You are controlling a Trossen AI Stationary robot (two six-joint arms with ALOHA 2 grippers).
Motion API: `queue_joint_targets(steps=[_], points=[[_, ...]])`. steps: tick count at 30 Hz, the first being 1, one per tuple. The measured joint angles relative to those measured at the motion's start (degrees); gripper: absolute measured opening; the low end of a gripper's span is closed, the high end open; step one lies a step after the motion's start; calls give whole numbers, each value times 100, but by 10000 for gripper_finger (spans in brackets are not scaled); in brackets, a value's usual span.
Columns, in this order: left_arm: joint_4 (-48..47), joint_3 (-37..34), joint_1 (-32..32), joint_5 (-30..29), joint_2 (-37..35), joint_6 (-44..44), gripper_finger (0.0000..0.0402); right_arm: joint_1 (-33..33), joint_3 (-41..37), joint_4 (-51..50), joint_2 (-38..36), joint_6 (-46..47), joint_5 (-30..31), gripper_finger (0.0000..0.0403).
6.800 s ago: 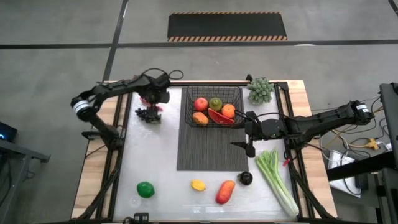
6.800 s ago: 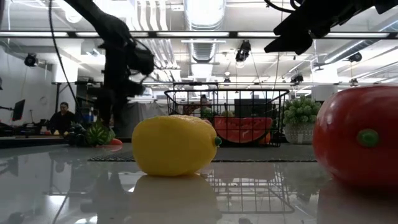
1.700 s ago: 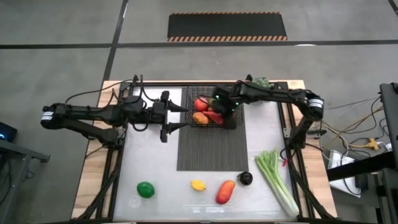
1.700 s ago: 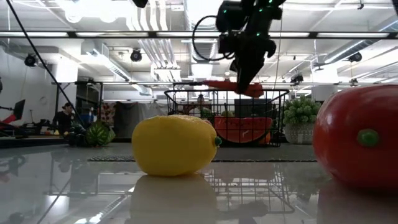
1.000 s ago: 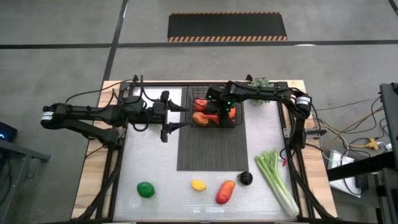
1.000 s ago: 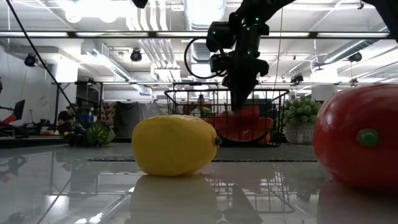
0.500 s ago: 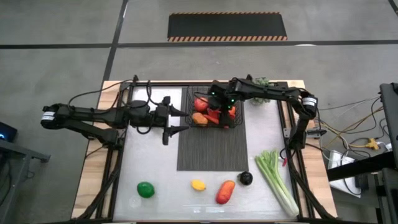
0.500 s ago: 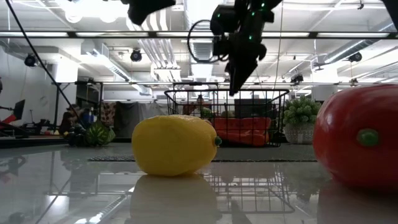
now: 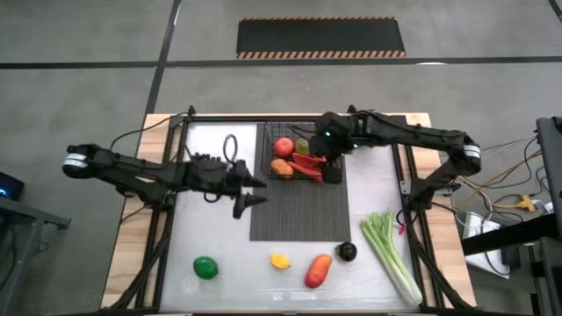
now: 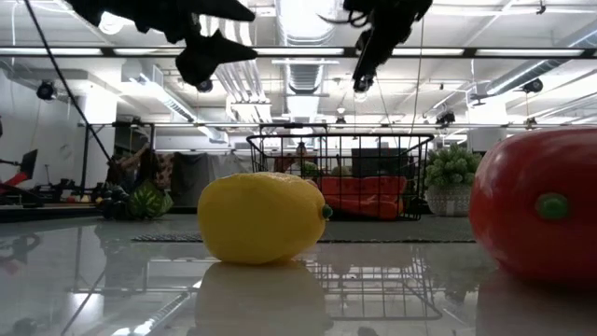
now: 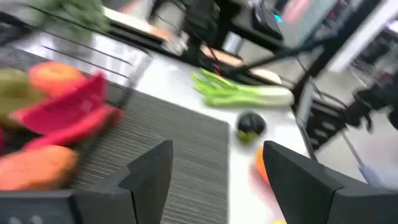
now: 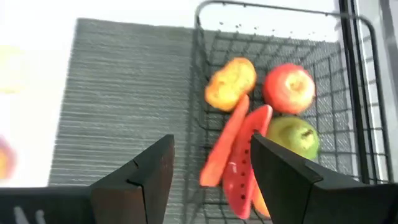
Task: Build produce basket
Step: Put the lemon into the wire basket
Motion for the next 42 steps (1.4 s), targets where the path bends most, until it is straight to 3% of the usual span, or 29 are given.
queue_joint_targets(steps=[12, 21, 26, 32, 42], points=[[-108, 965, -1208, 28, 1849, 561, 233, 905, -1340, 1275, -1369, 435, 3, 198], [-2293, 2244, -1633, 417, 2813, 573, 233, 1548, -2443, 2417, -2155, 991, 7, 199], [-2371, 2830, -1932, 416, 3318, 529, 233, 1975, -3015, 3094, -2463, 1270, 41, 199], [-2319, 3074, -2050, 40, 3739, 747, 233, 2353, -3377, 3569, -2625, 1437, 53, 199], [-2320, 3069, -2085, -83, 4210, 642, 233, 2588, -3414, 3617, -2573, 1545, 64, 199]])
